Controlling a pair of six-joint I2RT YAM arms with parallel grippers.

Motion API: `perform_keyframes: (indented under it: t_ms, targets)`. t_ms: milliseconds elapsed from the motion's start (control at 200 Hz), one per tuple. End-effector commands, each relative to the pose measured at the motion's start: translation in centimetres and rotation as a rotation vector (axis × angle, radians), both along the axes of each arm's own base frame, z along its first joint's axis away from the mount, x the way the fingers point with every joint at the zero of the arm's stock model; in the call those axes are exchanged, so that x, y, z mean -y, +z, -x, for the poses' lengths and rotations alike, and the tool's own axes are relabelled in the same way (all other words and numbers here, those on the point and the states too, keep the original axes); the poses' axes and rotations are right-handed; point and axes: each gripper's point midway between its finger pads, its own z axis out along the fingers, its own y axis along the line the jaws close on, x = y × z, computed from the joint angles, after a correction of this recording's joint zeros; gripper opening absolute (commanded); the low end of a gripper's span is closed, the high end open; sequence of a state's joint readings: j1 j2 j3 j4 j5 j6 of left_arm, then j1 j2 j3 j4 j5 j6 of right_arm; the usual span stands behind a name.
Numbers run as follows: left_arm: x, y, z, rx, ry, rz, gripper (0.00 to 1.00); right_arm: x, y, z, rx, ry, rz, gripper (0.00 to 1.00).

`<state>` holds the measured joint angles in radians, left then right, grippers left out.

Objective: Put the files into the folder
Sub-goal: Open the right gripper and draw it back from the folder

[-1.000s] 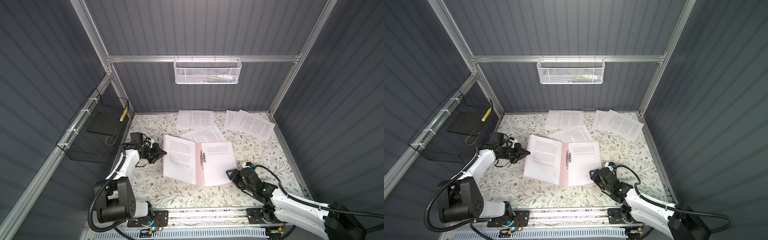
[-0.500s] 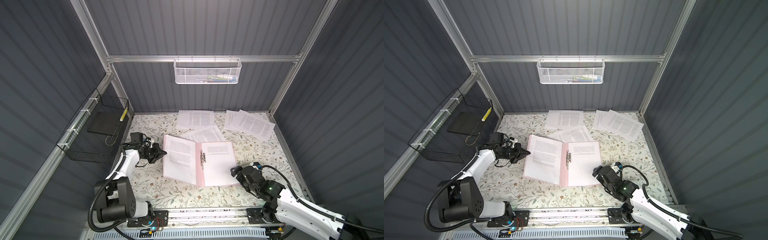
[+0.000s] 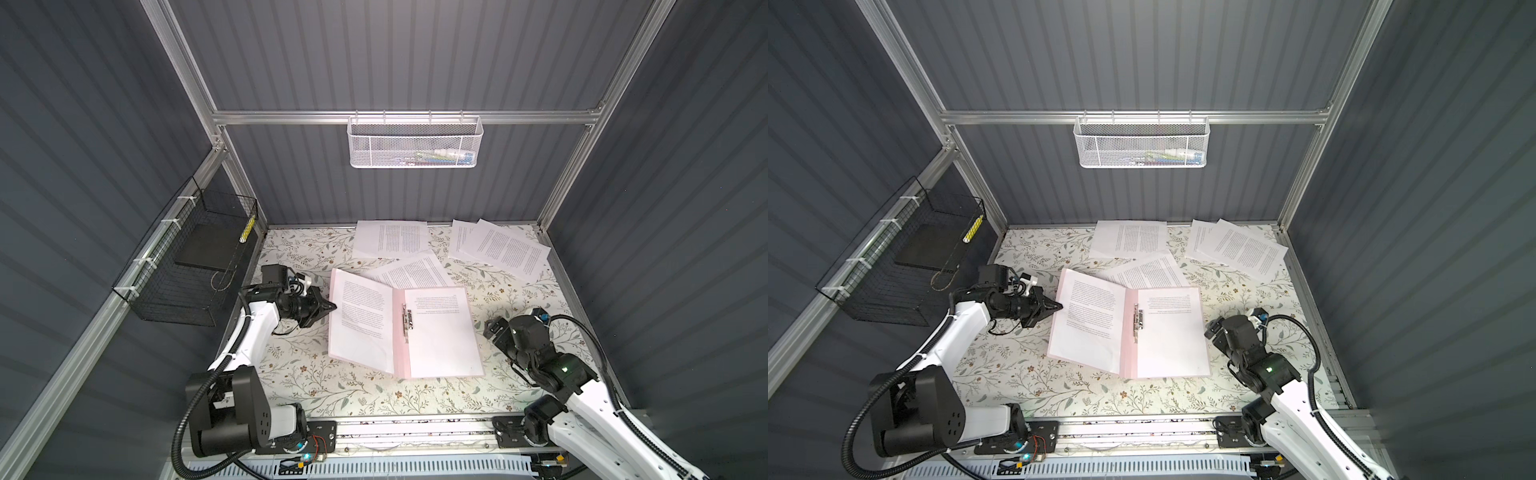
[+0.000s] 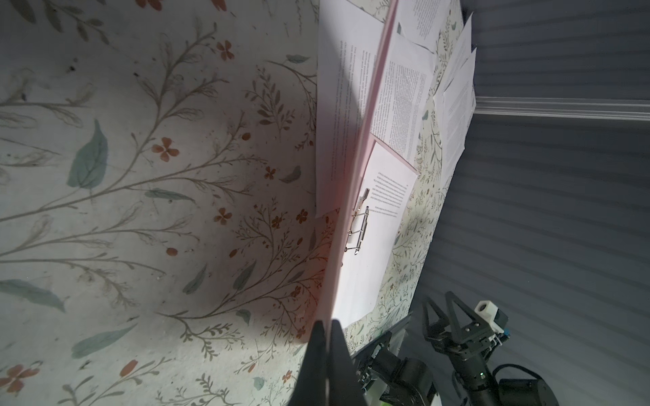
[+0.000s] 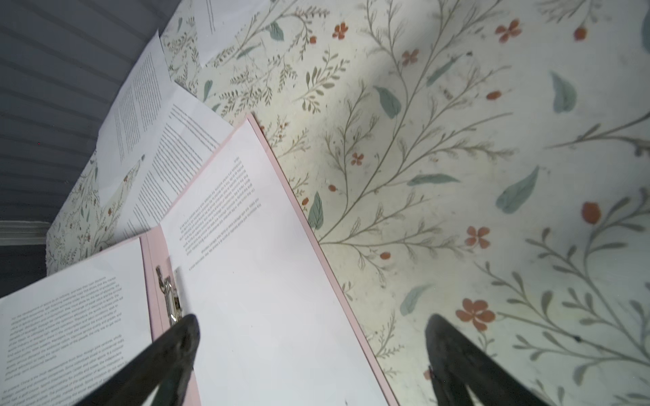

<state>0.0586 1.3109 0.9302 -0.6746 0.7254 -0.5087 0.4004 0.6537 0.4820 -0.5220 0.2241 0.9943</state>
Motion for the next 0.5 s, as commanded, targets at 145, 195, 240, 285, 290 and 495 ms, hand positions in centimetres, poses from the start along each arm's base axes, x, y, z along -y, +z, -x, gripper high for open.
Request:
perform_keyframes:
  t_ms: [145, 195, 240, 285, 290, 495]
  targets:
    - [1.2, 0.4, 3.6, -0.048, -0.011, 0.032, 0.0, -2.8, 2.3, -3.2, 0.009, 0.261, 0.028, 0.99]
    - [1.1, 0.3, 3.9, -0.05, 0.003, 0.028, 0.0, -3.5, 2.1, -3.8, -0.032, 0.297, 0.029, 0.99]
    - [1.1, 0.2, 4.1, -0.047, 0.01, 0.032, 0.0, -4.1, 2.0, -4.5, -0.06, 0.323, 0.027, 0.99]
    - [1.3, 0.2, 4.3, -0.044, 0.014, 0.044, 0.0, -4.9, 1.7, -5.3, -0.07, 0.352, 0.014, 0.99]
    - [1.3, 0.2, 4.3, -0.044, 0.015, 0.045, 0.0, -5.0, 1.7, -5.4, -0.071, 0.354, 0.013, 0.99]
    - [1.0, -2.1, 5.2, -0.084, 0.006, 0.012, 0.0, -8.6, 2.0, -11.6, -0.075, 0.527, 0.038, 0.99]
